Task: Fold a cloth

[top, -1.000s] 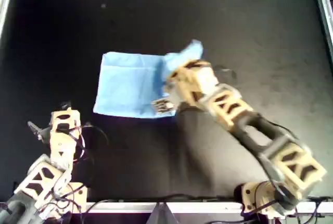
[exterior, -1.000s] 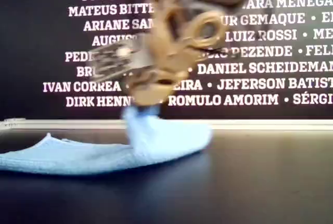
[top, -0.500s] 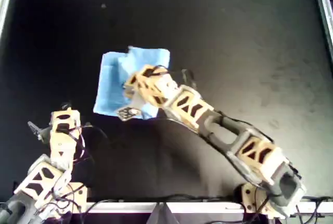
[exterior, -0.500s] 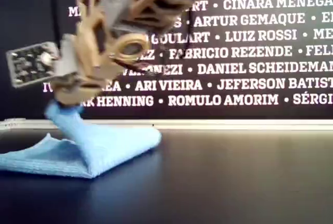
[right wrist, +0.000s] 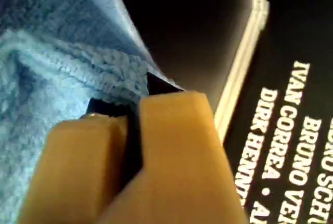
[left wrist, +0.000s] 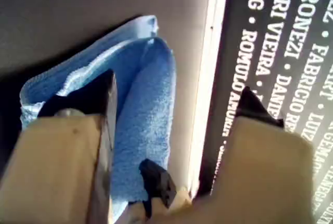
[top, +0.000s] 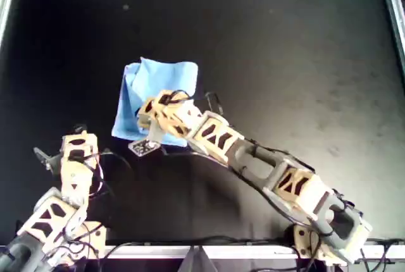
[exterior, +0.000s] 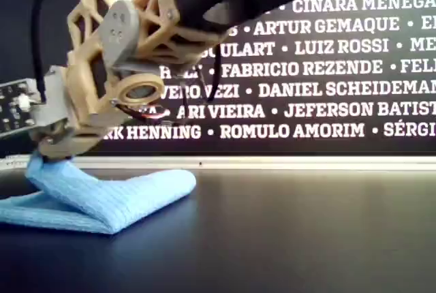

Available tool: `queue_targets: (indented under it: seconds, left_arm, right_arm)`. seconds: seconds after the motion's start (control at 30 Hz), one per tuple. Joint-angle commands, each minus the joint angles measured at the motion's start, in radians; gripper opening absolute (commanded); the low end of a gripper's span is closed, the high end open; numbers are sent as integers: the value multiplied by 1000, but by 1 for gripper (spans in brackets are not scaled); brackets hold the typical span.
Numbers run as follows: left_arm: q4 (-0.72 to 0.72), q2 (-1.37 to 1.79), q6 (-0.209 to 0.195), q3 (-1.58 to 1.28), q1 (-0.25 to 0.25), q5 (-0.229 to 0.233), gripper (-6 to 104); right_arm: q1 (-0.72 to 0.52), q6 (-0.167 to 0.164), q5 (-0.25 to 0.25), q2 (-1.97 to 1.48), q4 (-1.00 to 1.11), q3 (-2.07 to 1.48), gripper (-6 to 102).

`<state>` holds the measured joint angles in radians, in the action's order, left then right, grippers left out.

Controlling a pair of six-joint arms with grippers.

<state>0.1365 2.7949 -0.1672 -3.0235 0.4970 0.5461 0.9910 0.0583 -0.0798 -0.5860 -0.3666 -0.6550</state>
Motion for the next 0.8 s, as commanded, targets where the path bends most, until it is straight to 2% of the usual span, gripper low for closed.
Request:
queue_targets:
  seconds: [0.0,0.2,0.27,0.37,0.53,0.67,0.77]
  left_arm:
    - [-6,3,5,12,5,8,82]
    - [-6,3,6,12,5,8,82]
    - [-6,3,6,12,5,9,82]
    - [-6,3,6,12,5,9,82]
    - [-6,8,6,12,5,11,82]
    - [-6,25,6,12,5,11,83]
    - [-6,25,6,14,3,17,83]
  right_arm:
    - [9,6,-6,-35,38,69,8]
    - [6,6,8,-58,18,66,39]
    - [5,3,8,-64,17,64,44]
    - [-5,-3,3,-69,-20,66,44]
    - [-20,-12,-2,-147,-224,64,44]
    - [-104,-14,-8,-288,-357,64,42]
    - [-201,-18,-9,-397,-408,57,35]
